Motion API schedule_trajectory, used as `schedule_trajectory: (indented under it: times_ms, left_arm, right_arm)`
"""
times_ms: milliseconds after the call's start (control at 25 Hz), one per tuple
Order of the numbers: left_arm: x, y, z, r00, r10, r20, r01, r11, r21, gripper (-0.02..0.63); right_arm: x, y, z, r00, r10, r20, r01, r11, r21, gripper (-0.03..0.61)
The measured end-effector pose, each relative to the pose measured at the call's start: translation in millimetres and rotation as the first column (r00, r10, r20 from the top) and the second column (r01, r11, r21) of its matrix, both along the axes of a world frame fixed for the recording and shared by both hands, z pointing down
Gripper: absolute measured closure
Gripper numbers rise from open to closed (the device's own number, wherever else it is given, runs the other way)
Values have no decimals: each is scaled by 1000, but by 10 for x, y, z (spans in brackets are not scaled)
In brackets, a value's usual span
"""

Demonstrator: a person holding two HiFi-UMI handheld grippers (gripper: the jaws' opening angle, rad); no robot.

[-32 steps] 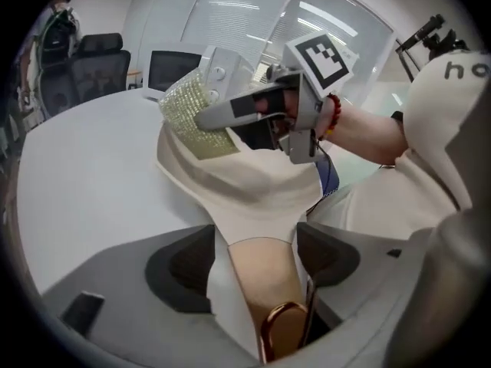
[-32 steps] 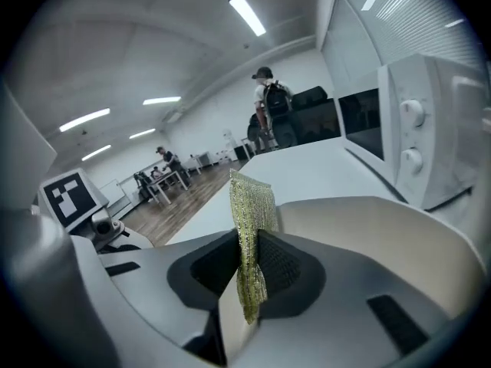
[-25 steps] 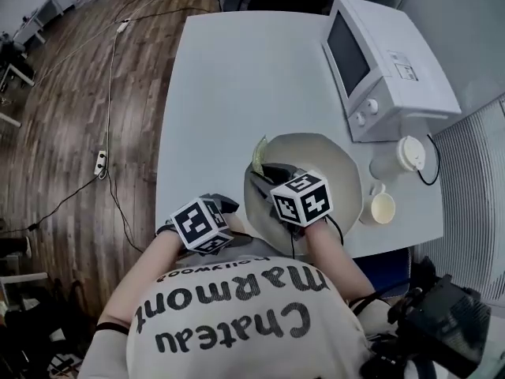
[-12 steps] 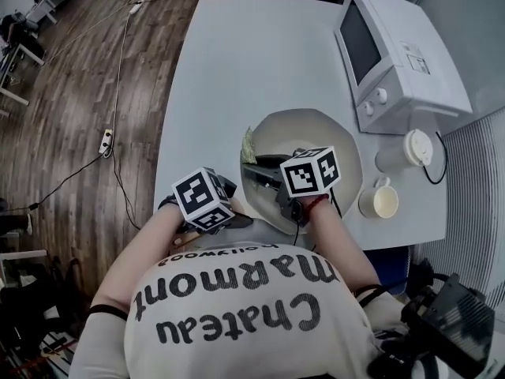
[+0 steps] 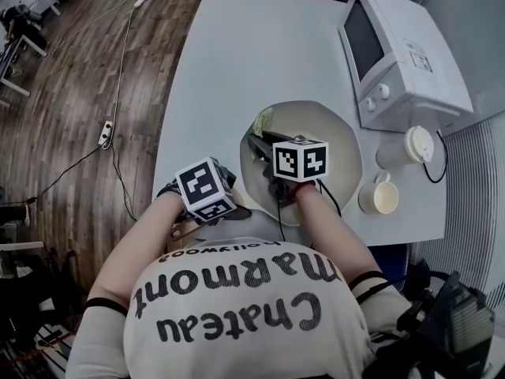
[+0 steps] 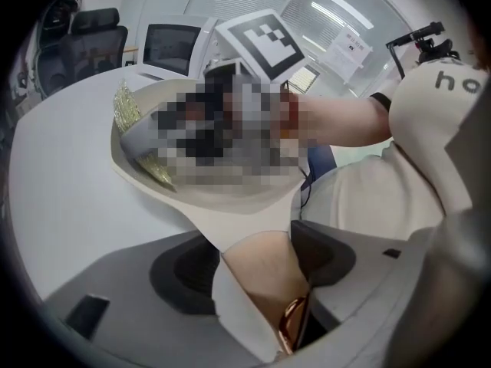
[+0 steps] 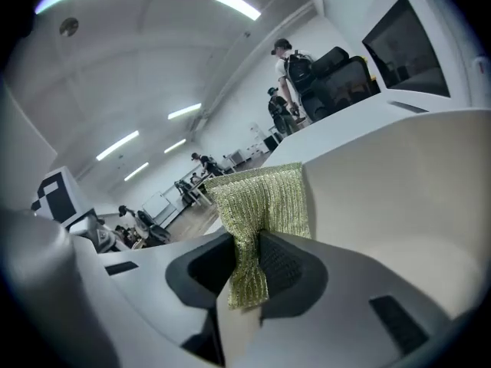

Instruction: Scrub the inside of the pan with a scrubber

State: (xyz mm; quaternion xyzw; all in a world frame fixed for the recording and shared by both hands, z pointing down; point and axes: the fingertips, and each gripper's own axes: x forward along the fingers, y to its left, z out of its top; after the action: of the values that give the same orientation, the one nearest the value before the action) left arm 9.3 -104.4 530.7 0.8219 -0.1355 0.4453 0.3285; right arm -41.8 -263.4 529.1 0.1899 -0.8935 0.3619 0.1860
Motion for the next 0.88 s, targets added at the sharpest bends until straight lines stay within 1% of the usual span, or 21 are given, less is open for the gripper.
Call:
schedule_trajectory:
  times_ms: [240, 360, 680, 880]
  left_arm:
    - [-32, 1, 8, 999, 15, 39, -15, 1000, 2, 307]
    - [-39, 3, 10, 998, 20, 56, -20, 1000, 3, 306]
    - [-35, 27, 4, 999, 5, 43, -5, 1000, 3, 305]
    - [-30, 20, 6, 999, -2, 38, 2, 1000, -2, 305]
  right_arm:
    - [78, -248, 88, 998, 61, 8, -60, 996, -63, 494]
    - [157, -388, 92, 993, 115, 29, -112, 990, -91, 495]
    - [403, -677, 162, 971, 241, 5, -240, 968, -74, 495]
    - [652, -831, 198, 942, 334, -27, -335, 940, -64, 495]
